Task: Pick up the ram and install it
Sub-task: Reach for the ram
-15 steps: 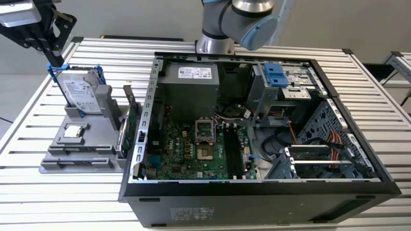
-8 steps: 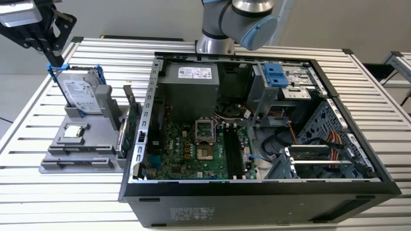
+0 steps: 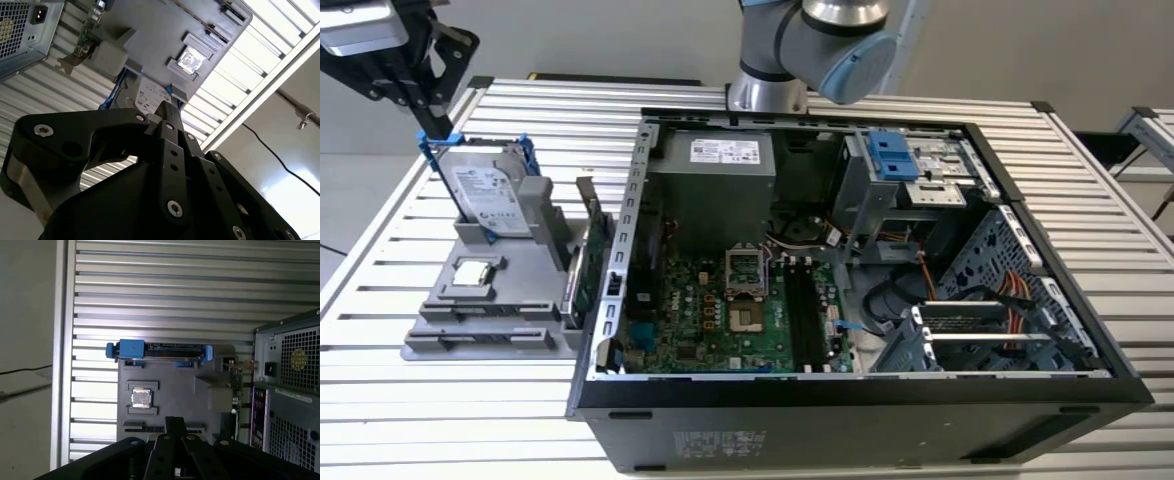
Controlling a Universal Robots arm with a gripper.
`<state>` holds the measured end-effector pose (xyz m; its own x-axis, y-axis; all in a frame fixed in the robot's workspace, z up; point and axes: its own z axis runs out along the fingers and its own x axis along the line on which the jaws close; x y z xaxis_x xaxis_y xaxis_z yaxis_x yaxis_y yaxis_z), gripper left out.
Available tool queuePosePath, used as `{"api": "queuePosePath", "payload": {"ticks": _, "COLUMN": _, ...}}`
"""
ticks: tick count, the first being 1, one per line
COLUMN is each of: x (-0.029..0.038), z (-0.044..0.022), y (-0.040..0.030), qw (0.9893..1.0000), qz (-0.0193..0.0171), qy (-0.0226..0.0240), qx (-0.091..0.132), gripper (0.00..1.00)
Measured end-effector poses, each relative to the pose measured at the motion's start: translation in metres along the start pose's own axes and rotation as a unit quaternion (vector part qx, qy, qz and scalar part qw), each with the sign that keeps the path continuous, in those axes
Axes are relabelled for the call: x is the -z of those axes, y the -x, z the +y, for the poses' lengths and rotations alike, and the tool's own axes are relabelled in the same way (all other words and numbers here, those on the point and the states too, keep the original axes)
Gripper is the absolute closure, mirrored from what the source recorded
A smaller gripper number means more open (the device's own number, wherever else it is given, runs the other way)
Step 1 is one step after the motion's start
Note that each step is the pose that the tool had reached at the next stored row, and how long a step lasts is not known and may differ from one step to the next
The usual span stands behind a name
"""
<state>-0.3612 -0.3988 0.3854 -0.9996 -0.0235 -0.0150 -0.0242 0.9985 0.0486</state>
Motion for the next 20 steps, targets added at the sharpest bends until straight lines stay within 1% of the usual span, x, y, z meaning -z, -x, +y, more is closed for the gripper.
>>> {"api": "queuePosePath", "payload": {"ticks": 8, "x": 0.0000, "z": 0.0000, "y": 0.0000, "qw": 1.0000, "qz": 0.0002, "qy": 0.0000, "qx": 0.003, "gripper": 1.00}}
{"api": "queuePosePath", "payload": {"ticks": 14, "x": 0.0000, "z": 0.0000, "y": 0.0001, "qw": 1.0000, "qz": -0.0002, "qy": -0.0001, "qx": -0.005, "gripper": 1.00}}
{"api": "queuePosePath", "payload": {"ticks": 20, "x": 0.0000, "z": 0.0000, "y": 0.0000, "qw": 1.0000, "qz": -0.0004, "qy": -0.0001, "qx": -0.008, "gripper": 1.00}}
